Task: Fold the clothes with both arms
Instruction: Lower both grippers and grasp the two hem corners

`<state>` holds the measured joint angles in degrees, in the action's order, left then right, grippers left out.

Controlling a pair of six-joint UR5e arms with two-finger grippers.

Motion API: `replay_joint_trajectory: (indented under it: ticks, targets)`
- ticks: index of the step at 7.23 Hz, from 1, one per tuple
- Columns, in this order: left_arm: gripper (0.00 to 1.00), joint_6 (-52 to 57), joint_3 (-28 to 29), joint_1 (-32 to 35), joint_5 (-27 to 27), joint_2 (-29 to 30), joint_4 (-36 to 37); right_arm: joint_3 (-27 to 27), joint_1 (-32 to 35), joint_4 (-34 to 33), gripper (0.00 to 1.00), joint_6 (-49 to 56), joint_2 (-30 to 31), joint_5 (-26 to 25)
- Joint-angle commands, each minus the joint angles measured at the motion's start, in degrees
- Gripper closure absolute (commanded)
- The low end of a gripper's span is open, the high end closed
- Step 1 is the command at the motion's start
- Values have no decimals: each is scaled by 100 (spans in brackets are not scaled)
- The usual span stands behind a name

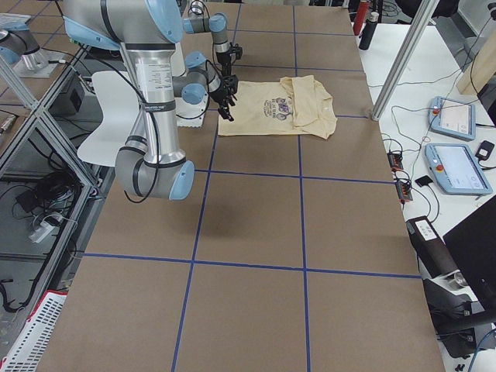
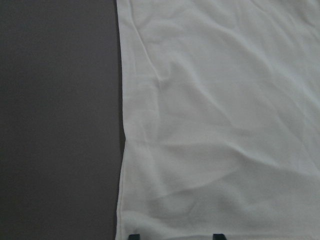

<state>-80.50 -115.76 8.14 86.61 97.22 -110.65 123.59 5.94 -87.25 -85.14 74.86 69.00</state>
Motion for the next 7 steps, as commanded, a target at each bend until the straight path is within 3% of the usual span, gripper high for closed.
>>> replay_joint_trajectory:
  ticks: [1, 7]
  targets:
    - [42, 17, 19, 4, 5, -19, 17, -11, -5, -2, 0, -3, 2, -1]
    - [45, 26, 36, 21, 49, -98, 17, -28, -5, 6, 0, -3, -7, -1]
